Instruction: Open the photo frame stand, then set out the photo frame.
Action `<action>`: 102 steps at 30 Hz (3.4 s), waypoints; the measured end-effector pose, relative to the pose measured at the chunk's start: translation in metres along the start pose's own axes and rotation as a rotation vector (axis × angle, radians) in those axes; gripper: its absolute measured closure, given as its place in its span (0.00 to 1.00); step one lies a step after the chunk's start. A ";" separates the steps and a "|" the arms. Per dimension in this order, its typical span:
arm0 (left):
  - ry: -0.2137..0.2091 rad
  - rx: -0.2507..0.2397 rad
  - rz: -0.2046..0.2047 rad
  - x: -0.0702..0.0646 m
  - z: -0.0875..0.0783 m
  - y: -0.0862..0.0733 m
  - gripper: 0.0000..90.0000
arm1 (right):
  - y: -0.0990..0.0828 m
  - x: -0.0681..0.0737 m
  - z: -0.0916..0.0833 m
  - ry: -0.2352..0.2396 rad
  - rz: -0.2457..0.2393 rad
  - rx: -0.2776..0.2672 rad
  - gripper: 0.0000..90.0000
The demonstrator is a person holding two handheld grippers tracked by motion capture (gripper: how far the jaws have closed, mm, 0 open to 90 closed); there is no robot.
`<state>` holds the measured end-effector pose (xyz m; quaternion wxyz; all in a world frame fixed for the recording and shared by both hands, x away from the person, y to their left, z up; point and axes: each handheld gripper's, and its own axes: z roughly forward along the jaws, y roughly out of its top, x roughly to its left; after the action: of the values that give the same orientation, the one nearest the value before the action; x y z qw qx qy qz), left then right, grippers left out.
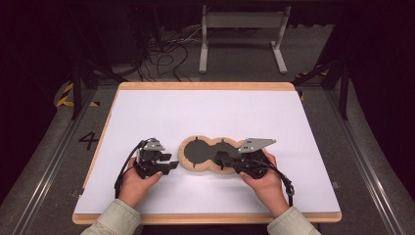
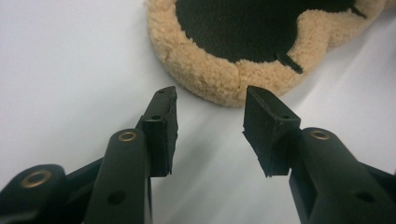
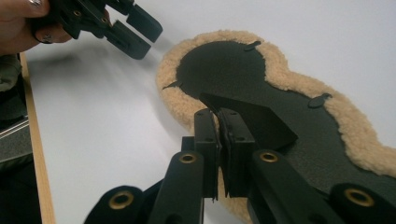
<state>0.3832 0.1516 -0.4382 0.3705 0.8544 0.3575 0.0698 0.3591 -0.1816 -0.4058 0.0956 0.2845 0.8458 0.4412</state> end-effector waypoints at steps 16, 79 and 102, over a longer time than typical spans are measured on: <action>-0.084 -0.063 -0.116 0.006 -0.010 0.007 0.57 | 0.006 -0.017 -0.051 -0.099 0.039 -0.067 0.78; -0.099 0.085 -0.112 0.010 0.025 0.010 0.33 | -0.054 -0.083 -0.043 -0.098 0.426 0.290 0.24; -0.153 0.024 -0.186 0.012 0.038 0.020 0.30 | -0.062 -0.079 -0.038 -0.112 0.430 0.222 0.17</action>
<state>0.4175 0.1284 -0.4537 0.3914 0.8248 0.4067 -0.0347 0.3832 -0.2805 -0.4397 0.0145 0.4909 0.8024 0.3390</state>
